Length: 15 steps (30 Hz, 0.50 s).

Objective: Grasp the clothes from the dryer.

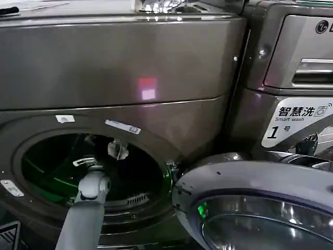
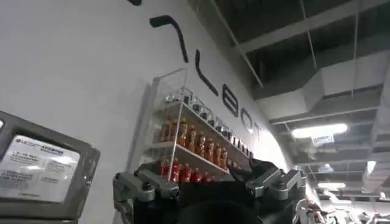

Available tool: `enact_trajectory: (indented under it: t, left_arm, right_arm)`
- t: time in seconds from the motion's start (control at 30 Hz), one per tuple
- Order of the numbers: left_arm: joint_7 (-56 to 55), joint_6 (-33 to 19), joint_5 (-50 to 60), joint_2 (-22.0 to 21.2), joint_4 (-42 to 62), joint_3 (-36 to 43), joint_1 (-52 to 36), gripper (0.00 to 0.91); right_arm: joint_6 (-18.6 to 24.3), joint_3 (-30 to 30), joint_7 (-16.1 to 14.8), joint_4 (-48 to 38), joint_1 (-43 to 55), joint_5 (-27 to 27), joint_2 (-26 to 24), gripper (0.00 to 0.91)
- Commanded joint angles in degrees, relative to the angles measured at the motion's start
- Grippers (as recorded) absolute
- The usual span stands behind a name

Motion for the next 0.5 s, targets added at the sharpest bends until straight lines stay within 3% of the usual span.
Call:
enact_trajectory:
  t: [0.03, 0.5]
  left_arm:
    - [-1.69, -1.24, -0.46, -0.25, -3.47, -0.78, 3.01, 0.000]
    - [-1.38, -0.63, -0.15, -0.64, -3.47, -0.31, 2.51, 0.000]
  right_arm:
    - [0.55, 0.24, 0.32, 0.14, 0.16, 0.44, 0.07, 0.907]
    - [-0.09, 1.31, -0.18, -0.15, 0.12, 0.04, -0.22, 0.907]
